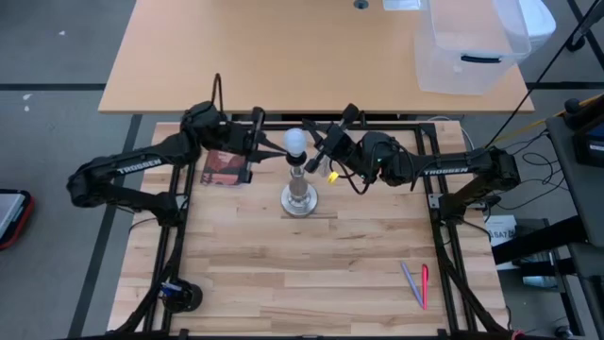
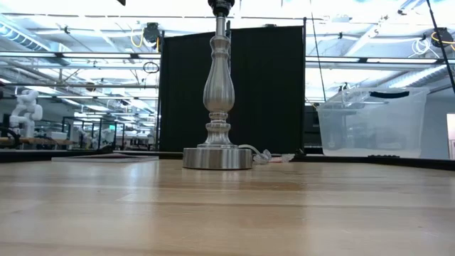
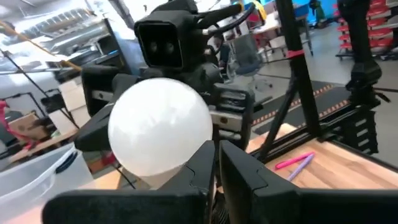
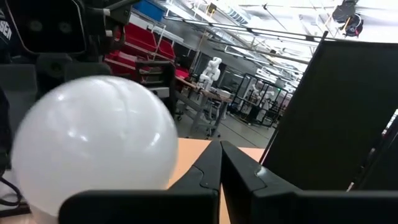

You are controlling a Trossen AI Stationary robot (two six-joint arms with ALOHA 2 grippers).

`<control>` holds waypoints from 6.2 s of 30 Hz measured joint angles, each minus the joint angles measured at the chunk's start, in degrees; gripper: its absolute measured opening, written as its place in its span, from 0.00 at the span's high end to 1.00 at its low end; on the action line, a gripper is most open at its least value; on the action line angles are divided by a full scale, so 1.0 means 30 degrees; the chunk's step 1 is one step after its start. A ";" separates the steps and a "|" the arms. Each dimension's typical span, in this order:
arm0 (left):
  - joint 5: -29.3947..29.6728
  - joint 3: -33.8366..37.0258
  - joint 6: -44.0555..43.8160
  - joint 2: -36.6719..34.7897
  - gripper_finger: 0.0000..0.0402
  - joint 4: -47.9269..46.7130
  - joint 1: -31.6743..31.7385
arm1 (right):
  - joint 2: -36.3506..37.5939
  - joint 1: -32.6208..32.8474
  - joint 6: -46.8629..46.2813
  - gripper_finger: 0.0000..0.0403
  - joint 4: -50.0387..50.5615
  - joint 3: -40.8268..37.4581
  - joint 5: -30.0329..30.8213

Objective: Screw lightbulb
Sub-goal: Insert the white lightbulb into the silver lamp

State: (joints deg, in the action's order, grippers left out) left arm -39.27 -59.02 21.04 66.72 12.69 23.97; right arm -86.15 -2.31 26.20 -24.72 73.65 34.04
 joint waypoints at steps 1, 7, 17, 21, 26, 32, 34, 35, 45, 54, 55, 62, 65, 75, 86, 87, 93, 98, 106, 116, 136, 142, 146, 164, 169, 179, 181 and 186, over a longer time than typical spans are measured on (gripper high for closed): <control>0.0102 0.0000 -0.0135 0.0070 0.93 0.0249 0.0000 | 0.0000 0.0005 0.0000 1.00 -0.0021 0.0000 -0.0056; 0.0429 -0.0328 -0.0416 0.0408 0.93 0.0404 0.0057 | 0.0000 0.0007 -0.0007 1.00 -0.0143 0.0000 -0.0437; 0.0612 -0.0364 -0.0416 0.0401 0.93 -0.0203 0.0488 | 0.0014 0.0361 -0.0381 1.00 0.0365 0.0007 -0.0038; 0.0612 -0.0364 -0.0421 0.0394 0.93 -0.0220 0.0525 | 0.0036 0.0630 -0.0510 1.00 0.0504 0.0013 0.0437; 0.0612 -0.0364 -0.0387 0.0387 0.93 -0.0504 0.0742 | 0.0045 0.1055 -0.0553 1.00 0.0600 0.0015 0.1032; 0.0848 -0.0364 -0.0402 0.0387 0.93 -0.0783 0.1204 | 0.0051 0.1489 -0.0637 1.00 0.0705 0.0020 0.1964; 0.0942 -0.0364 -0.0413 0.0394 0.93 -0.0871 0.1340 | 0.0051 0.1602 -0.0911 1.00 0.0724 0.0022 0.1973; 0.0984 -0.0364 -0.0416 0.0396 0.93 -0.0925 0.1418 | 0.0051 0.1662 -0.0975 1.00 0.0752 0.0022 0.1952; 0.1588 -0.0364 -0.0427 0.0438 0.93 -0.1195 0.1814 | -0.0053 0.2068 -0.1920 1.00 0.1940 -0.0022 0.1338; 0.2101 -0.0364 -0.0336 0.0188 0.93 -0.2151 0.2281 | -0.0036 0.2306 -0.1623 1.00 0.2602 -0.0015 0.3407; 0.2013 -0.0364 -0.0334 0.0009 0.93 -0.2279 0.2427 | -0.0036 0.2351 -0.1491 1.00 0.2604 -0.0015 0.3726; 0.0334 -0.0379 -0.0193 -0.0866 0.93 -0.2614 0.2535 | -0.0036 0.2239 -0.0966 1.00 0.2320 -0.0015 0.4220; -0.0399 -0.0379 -0.0013 -0.0954 0.93 -0.2619 0.2091 | -0.0029 0.1847 -0.0689 1.00 0.1893 -0.0007 0.4118; -0.0148 -0.0379 0.0981 -0.0925 0.93 -0.3035 0.0868 | -0.0017 0.0660 -0.0070 1.00 0.0709 0.0000 0.1617; 0.1094 -0.0379 0.1060 -0.0894 0.93 -0.2208 0.0481 | -0.0007 -0.0446 -0.1068 1.00 0.0593 0.0000 -0.1334; 0.1239 -0.0379 0.1006 -0.0879 0.93 -0.2194 0.0489 | -0.0007 -0.0459 -0.1077 1.00 0.0594 0.0000 -0.1369; 0.1555 -0.0379 0.0969 -0.0859 0.93 -0.2237 0.0800 | -0.0007 -0.0125 -0.1027 1.00 0.0695 0.0000 -0.1344; 0.1777 -0.0379 0.0707 -0.0859 0.93 -0.2323 0.1121 | 0.0007 0.0288 -0.1027 1.00 0.0717 0.0000 -0.1189; 0.2755 -0.0372 0.0670 -0.0852 0.93 -0.2250 0.1180 | 0.0007 0.0820 -0.1225 1.00 0.1158 0.0007 -0.0252; 0.2949 -0.0350 0.0670 -0.1590 0.93 -0.4061 0.2140 | 0.0000 0.1588 -0.1402 1.00 0.2154 0.0007 0.2003; 0.1164 -0.0364 0.1092 -0.0835 0.93 -0.2549 -0.0051 | 0.0000 0.0357 -0.0517 1.00 -0.0192 0.0007 0.0095; 0.1383 -0.0364 0.0897 -0.0630 0.93 -0.1739 -0.0020 | 0.0000 0.0277 -0.0503 1.00 -0.0179 0.0007 -0.0356; 0.1831 -0.0364 0.0816 -0.0568 0.93 -0.1799 -0.0026 | 0.0000 0.0291 -0.0503 1.00 -0.0136 0.0007 -0.0458; 0.1960 -0.0364 0.0626 -0.0243 0.93 -0.1779 0.0796 | 0.0058 0.0830 -0.1508 1.00 0.0926 0.0058 0.0483; 0.2067 -0.0364 0.0626 -0.0094 0.93 -0.1935 0.1019 | 0.0080 0.1068 -0.1728 1.00 0.1180 0.0058 0.0525; 0.2667 -0.0364 0.0459 0.0179 0.93 -0.1981 0.1450 | -0.0168 0.1633 -0.1983 1.00 0.2546 -0.0031 -0.0362; 0.2667 -0.0364 0.0459 0.0181 0.93 -0.2023 0.1575 | -0.0084 0.1670 -0.2280 1.00 0.2620 -0.0028 -0.0282; 0.2604 -0.0364 0.0376 -0.0010 0.93 -0.2537 0.1997 | -0.0063 0.1774 -0.3046 1.00 0.3637 -0.0007 0.0438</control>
State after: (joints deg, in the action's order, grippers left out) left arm -31.45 -60.12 22.17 66.69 5.07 29.96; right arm -86.34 3.02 17.06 -13.81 73.63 35.36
